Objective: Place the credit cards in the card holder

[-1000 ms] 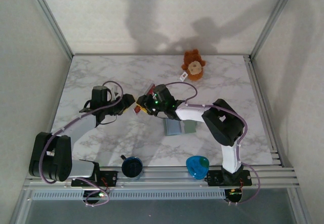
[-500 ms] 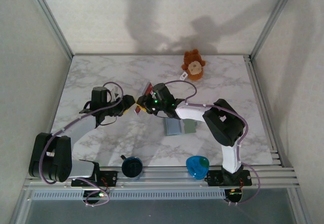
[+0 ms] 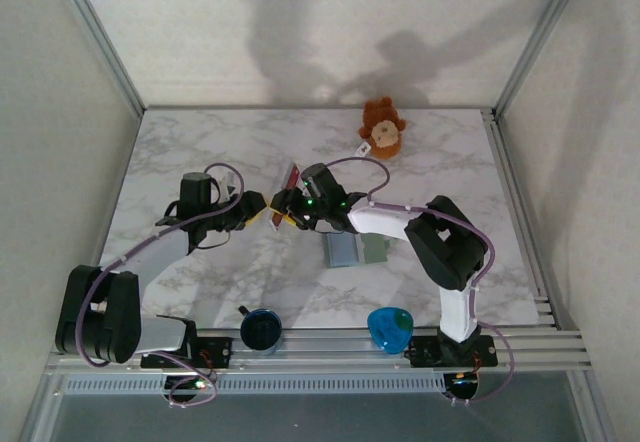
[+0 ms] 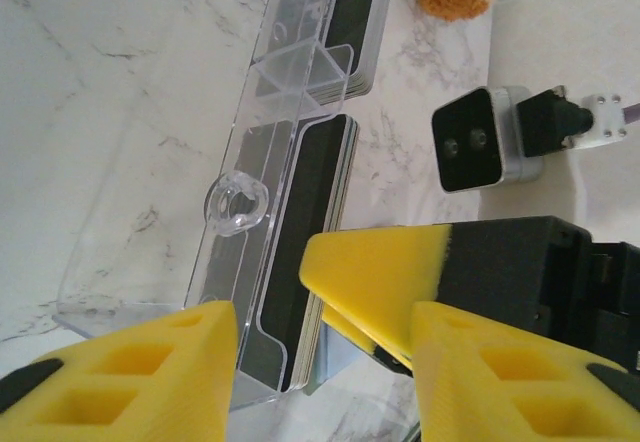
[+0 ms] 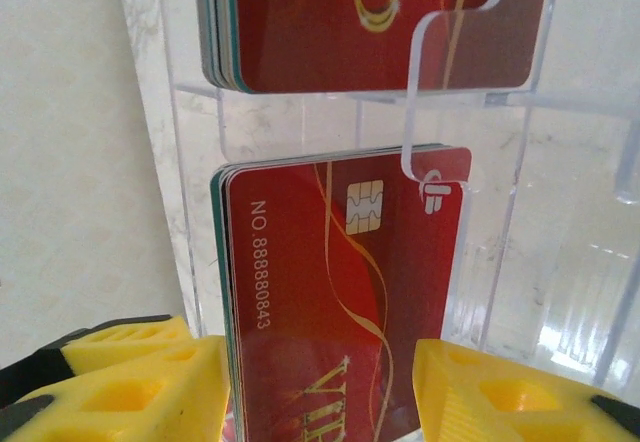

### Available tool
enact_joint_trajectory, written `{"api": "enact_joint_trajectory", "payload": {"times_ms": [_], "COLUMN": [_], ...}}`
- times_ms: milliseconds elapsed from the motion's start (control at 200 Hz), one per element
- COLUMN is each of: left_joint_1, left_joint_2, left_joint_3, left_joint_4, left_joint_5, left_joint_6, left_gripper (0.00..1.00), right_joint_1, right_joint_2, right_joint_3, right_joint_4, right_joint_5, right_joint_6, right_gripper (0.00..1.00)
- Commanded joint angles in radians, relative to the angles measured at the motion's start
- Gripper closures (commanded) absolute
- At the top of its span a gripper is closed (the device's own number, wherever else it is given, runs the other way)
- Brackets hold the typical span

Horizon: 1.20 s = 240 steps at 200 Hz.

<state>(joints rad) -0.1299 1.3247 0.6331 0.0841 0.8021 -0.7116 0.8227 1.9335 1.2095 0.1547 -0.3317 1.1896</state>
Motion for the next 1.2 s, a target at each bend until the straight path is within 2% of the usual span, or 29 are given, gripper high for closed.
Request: {"api": "enact_joint_trajectory", "payload": {"times_ms": [0,240,516,591,786,881,1016,1196], "left_joint_1": [-0.008,-0.008,-0.001,0.008,0.048,0.062,0.064,0.064], "left_joint_2": [0.007,0.021,0.003,-0.012,-0.061,-0.071,-0.052,-0.057], "left_joint_3": [-0.029,-0.042,-0.038,-0.045,-0.056,-0.067,-0.096,-0.093], "left_joint_4": [-0.009,0.001,-0.012,-0.011,-0.030,-0.042,-0.004,-0.019], "left_joint_5": [0.054,0.052,0.017,-0.020,-0.101,-0.123,-0.060,-0.038], "left_joint_6": [-0.008,-0.013,-0.018,-0.031,-0.054,-0.037,-0.042,-0.007], "left_gripper": [0.57,0.62,0.58,0.53,0.53,0.58,0.62,0.61], "right_joint_1": [-0.001,-0.002,-0.013,-0.016,-0.016,-0.017,-0.018,-0.018], "right_joint_2": [0.004,0.003,-0.014,-0.011,-0.009,-0.007,0.004,0.025], "right_joint_3": [0.057,0.067,0.060,0.070,0.079,0.079,0.083,0.095], "right_joint_4": [0.022,0.035,0.072,0.077,0.077,0.077,0.073,0.074], "right_joint_5": [-0.028,-0.051,-0.073,-0.088,-0.098,-0.103,-0.110,-0.127], "right_joint_6": [0.002,0.004,0.011,0.011,0.009,0.008,0.005,0.008], "right_gripper": [0.48,0.49,0.49,0.49,0.50,0.52,0.57,0.67]}}
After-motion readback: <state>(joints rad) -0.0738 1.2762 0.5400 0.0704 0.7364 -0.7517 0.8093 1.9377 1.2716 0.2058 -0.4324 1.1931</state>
